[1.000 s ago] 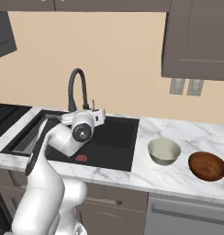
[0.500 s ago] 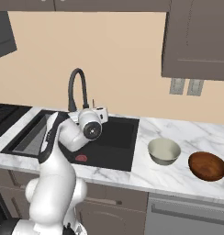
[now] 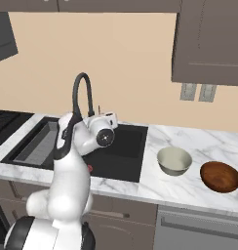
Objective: Rinse each bowl for a few seconds and place them down in the sink or on the counter.
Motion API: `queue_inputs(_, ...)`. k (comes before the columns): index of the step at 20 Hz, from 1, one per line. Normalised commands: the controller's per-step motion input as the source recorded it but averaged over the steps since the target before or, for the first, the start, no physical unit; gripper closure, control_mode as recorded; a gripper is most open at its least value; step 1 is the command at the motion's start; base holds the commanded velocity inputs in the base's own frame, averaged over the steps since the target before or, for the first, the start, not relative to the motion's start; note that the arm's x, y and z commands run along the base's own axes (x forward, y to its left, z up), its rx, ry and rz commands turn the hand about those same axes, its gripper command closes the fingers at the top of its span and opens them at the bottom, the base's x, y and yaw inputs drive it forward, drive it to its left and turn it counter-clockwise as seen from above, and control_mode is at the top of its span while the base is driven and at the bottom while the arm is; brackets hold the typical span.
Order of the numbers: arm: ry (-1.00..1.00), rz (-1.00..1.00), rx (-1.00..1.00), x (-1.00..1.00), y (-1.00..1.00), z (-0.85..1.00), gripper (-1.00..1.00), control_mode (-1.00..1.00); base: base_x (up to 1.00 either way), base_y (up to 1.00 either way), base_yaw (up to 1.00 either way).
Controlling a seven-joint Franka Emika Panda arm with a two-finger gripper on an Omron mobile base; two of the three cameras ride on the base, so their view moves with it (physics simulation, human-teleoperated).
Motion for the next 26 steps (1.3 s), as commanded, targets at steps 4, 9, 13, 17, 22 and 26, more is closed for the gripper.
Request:
queue_inputs(4, -0.06, 0.00, -0.01, 0.33, 0.00, -0.19, -1.00, -1.00, 0.00, 0.00, 0.00)
queue_inputs(9, -0.05, 0.00, 0.00, 0.31, 0.08, -0.19, -1.00, -1.00, 0.00, 0.00, 0.00)
queue_inputs(13, -0.07, 0.00, 0.00, 0.24, 0.06, -0.16, -1.00, -1.00, 0.00, 0.00, 0.00)
queue_inputs(17, -0.07, 0.00, 0.00, 0.22, 0.07, -0.17, -1.00, -1.00, 0.00, 0.00, 0.00)
queue_inputs(22, -0.02, 0.00, 0.00, 0.13, 0.02, -0.13, -1.00, -1.00, 0.00, 0.00, 0.00)
queue_inputs(26, 0.00, 0.00, 0.00, 0.07, 0.00, -0.14, -1.00, -1.00, 0.00, 0.00, 0.00)
